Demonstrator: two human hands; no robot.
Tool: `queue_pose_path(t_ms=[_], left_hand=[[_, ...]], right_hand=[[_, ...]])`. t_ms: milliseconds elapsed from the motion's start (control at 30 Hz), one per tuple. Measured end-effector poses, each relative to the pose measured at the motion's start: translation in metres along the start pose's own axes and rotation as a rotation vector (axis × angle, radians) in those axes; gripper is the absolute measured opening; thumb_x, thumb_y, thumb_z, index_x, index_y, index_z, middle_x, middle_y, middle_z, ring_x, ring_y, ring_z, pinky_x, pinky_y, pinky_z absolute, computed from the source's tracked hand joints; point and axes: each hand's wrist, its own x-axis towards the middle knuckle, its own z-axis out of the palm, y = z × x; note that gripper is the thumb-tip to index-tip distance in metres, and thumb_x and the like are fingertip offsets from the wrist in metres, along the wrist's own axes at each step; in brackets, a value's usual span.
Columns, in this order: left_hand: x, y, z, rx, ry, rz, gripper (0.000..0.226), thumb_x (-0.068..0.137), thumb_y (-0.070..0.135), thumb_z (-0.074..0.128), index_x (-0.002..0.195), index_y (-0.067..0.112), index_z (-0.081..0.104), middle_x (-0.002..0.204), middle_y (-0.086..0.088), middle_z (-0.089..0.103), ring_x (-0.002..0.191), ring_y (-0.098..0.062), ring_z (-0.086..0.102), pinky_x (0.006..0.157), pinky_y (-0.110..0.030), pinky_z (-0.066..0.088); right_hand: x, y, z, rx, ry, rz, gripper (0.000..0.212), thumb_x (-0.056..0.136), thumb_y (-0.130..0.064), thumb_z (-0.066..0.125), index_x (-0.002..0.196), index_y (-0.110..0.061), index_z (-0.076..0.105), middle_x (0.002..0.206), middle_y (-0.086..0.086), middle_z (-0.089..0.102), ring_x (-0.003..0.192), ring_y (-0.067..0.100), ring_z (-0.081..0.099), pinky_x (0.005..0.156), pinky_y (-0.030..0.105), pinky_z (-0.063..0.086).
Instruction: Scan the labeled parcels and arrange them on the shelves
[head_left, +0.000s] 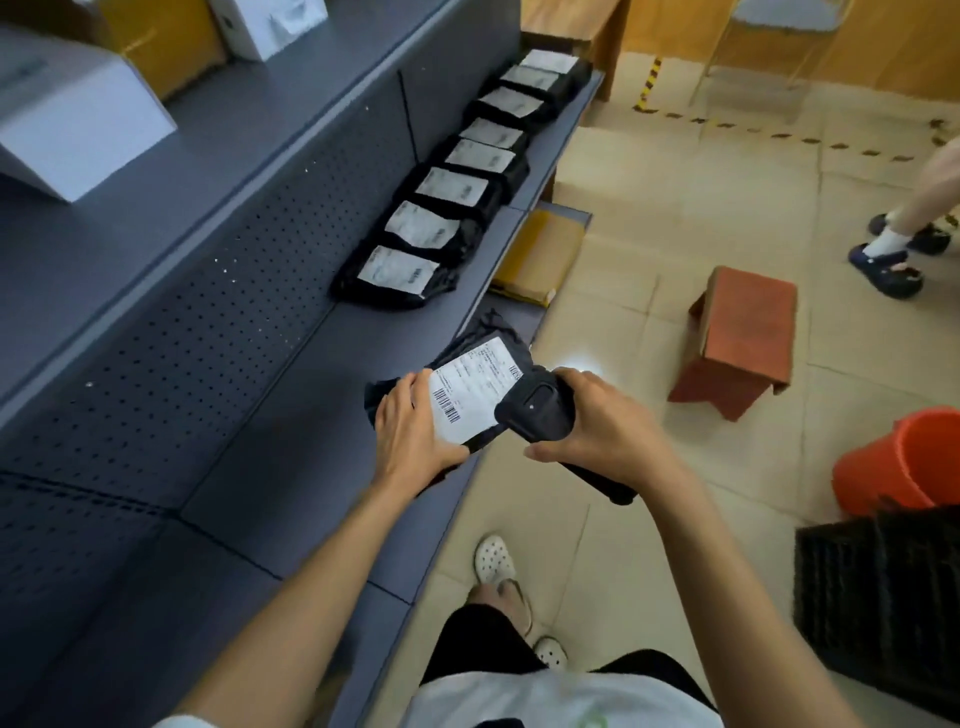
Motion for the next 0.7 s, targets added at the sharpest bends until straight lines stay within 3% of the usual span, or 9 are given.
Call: queue_pose_path(t_ms=[267,533,700], left_hand=[[0.089,-0.054,0.000,0.018,0.037,-0.252,0.111,0.044,0.042,0.085,0.138,0.010,0.036,0.130,-0.012,0.044,0.112,-0.035,0.049,0.089,-0.045,0.044],[0.101,-0.083,0.019,-0.135,0.040,-0.535,0.119,0.055,0.035,0.090,0.149,0.003,0.024,0.142,-0.018,0.033,0.124,-0.039,0.037,0.099,-0.053,0.041],[0.102,-0.089,0.042,-0.176,0.075,-0.744,0.128,0.061,0.039,0.090,0.156,0.013,0.009,0.146,-0.020,0.029,0.131,-0.040,0.030,0.105,-0.055,0.034]], right_hand=[[0.152,-0.039,-0.009,-0.122,-0.127,-0.205,0.094,0.069,-0.060,0.078,0.146,-0.025,0.039,0.133,-0.006,0.055,0.117,0.023,0.058,0.088,0.038,0.052],[0.239,-0.063,0.011,-0.205,-0.297,-0.355,0.099,0.071,-0.060,0.079,0.151,-0.023,0.033,0.139,-0.001,0.053,0.118,0.026,0.058,0.089,0.042,0.053],[0.285,-0.067,0.031,-0.210,-0.401,-0.434,0.095,0.070,-0.058,0.081,0.148,-0.024,0.038,0.133,0.000,0.056,0.116,0.027,0.059,0.087,0.040,0.051]])
